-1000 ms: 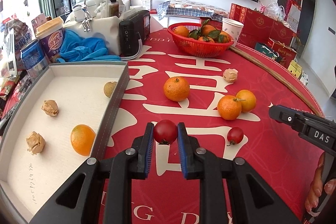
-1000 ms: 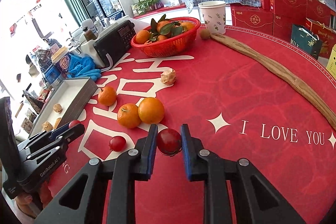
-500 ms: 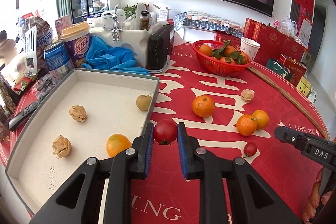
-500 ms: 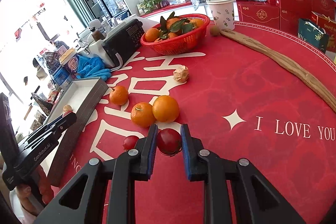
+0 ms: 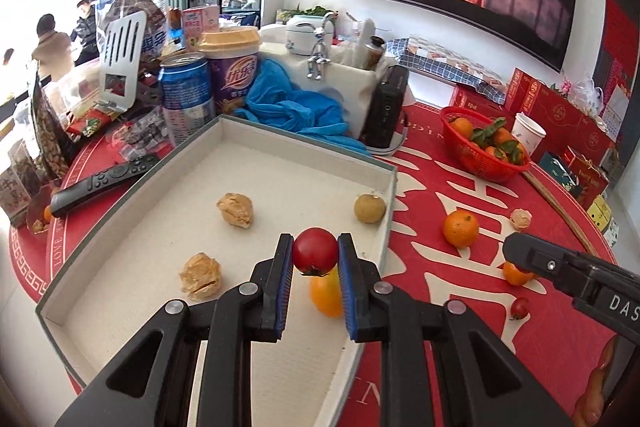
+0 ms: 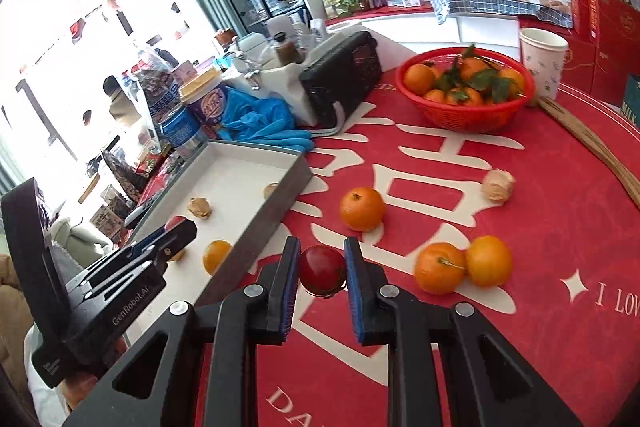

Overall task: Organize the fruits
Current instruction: 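Carry both cherry tomatoes into the white tray while opening both tools to release them, then move both open tools back over the table toward the oranges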

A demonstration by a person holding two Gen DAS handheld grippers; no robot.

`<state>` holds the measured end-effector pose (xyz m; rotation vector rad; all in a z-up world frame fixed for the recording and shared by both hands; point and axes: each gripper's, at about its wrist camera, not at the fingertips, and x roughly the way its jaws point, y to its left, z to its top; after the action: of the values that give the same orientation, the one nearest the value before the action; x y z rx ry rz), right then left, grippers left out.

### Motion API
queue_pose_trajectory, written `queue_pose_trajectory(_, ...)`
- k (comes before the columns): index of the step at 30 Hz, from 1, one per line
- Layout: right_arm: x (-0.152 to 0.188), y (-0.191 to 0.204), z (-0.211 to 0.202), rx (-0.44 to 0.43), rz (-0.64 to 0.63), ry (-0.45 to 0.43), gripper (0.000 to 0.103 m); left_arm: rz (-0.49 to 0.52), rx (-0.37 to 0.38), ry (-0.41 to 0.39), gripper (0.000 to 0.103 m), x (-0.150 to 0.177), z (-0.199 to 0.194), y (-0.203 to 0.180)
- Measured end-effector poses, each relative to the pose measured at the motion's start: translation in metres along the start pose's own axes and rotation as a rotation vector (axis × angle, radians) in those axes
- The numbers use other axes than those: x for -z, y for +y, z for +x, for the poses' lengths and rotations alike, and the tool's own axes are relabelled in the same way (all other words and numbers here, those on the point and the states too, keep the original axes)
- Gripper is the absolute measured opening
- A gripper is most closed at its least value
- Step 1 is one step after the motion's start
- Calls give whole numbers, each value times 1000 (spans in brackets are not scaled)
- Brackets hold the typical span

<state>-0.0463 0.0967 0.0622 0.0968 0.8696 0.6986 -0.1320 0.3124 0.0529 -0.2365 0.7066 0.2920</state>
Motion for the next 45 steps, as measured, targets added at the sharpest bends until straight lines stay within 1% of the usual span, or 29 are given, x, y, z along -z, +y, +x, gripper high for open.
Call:
queue_pose_trajectory(2, -6, 16, 13, -27, -18, 19, 23, -28, -20, 8, 24, 1, 2, 12)
queue_pose_trajectory(8, -15, 53, 53, -115, -18, 91, 23, -103, -62, 37, 24, 5, 7, 42)
queue_pose_trajectory(15, -17, 88, 87, -158, -49, 130, 23, -113, -98, 66, 24, 9, 14, 56)
queue_pose_trajectory(21, -12, 101, 109, -159, -68, 173, 23, -95, -133, 67, 25, 9, 16, 57)
queue_pose_trajectory(24, -6, 99, 116, -153, -62, 198, 23, -83, -150, 65, 25, 11, 16, 57)
queue_pose_trajectory(28, -5, 98, 113, -132, -74, 190, 23, -100, -150, 68, 25, 10, 16, 62)
queue_pose_trajectory(31, -7, 97, 115, -132, -62, 196, 23, -110, -160, 65, 25, 10, 15, 63)
queue_pose_trajectory(33, -8, 95, 116, -133, -49, 193, 23, -116, -161, 71, 29, 10, 16, 64)
queue_pose_trajectory(34, -9, 96, 116, -134, -48, 190, 23, -121, -160, 73, 37, 10, 16, 64)
queue_pose_trajectory(35, -9, 97, 117, -137, -49, 189, 23, -127, -160, 72, 49, 10, 15, 65)
queue_pose_trajectory(36, -10, 98, 117, -144, -51, 189, 24, -134, -162, 67, 56, 9, 14, 66)
queue_pose_trajectory(37, -10, 99, 117, -150, -51, 191, 24, -141, -165, 58, 69, 9, 12, 67)
queue_pose_trajectory(38, -10, 101, 117, -156, -51, 191, 24, -148, -169, 47, 76, 8, 10, 68)
queue_pose_trajectory(40, -11, 103, 116, -158, -53, 184, 30, -163, -187, 17, 79, 7, 3, 71)
queue_pose_trajectory(41, -12, 104, 115, -146, -54, 173, 41, -170, -191, 3, 81, 6, 1, 73)
queue_pose_trajectory(42, -14, 104, 114, -129, -49, 161, 57, -176, -197, -5, 82, 5, -1, 74)
queue_pose_trajectory(43, -15, 101, 114, -122, -36, 152, 64, -180, -205, -8, 83, 5, -1, 76)
queue_pose_trajectory(44, -16, 98, 113, -136, -20, 148, 73, -184, -209, -5, 83, 4, -1, 76)
queue_pose_trajectory(45, -18, 96, 112, -165, -2, 150, 85, -191, -204, 0, 83, 4, 0, 77)
